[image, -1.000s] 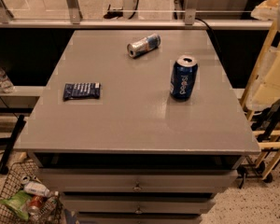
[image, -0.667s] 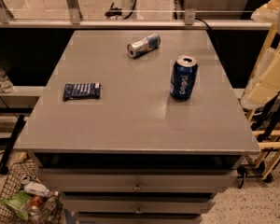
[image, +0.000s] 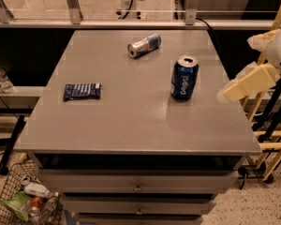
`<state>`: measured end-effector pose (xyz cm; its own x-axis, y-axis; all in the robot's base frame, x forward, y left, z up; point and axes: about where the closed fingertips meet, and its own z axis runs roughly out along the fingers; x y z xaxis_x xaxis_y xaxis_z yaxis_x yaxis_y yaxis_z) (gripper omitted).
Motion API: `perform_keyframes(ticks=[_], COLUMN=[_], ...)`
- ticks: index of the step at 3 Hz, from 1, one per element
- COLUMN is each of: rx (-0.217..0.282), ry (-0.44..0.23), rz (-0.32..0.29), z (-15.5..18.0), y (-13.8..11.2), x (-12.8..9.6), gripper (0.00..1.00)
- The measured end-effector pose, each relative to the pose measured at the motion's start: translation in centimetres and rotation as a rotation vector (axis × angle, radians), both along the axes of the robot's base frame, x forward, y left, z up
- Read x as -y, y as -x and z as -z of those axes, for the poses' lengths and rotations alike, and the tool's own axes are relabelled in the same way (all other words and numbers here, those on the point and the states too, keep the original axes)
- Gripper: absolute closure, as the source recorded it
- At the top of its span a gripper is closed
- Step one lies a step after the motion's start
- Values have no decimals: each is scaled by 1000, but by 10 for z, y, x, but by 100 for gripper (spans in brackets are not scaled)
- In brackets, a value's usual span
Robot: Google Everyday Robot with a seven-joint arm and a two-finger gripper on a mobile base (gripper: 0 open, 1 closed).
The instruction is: Move pepsi can near rxbar blueberry
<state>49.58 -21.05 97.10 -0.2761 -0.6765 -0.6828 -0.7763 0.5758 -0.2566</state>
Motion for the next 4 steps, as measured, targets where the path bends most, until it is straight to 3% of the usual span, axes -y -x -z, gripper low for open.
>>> perform_keyframes(ticks=[1,4], rx=[14,-18], ry=[-77,-186], rz=[13,32], z=[20,72], y=[-22,-69], x=[-5,-33], gripper=[0,0])
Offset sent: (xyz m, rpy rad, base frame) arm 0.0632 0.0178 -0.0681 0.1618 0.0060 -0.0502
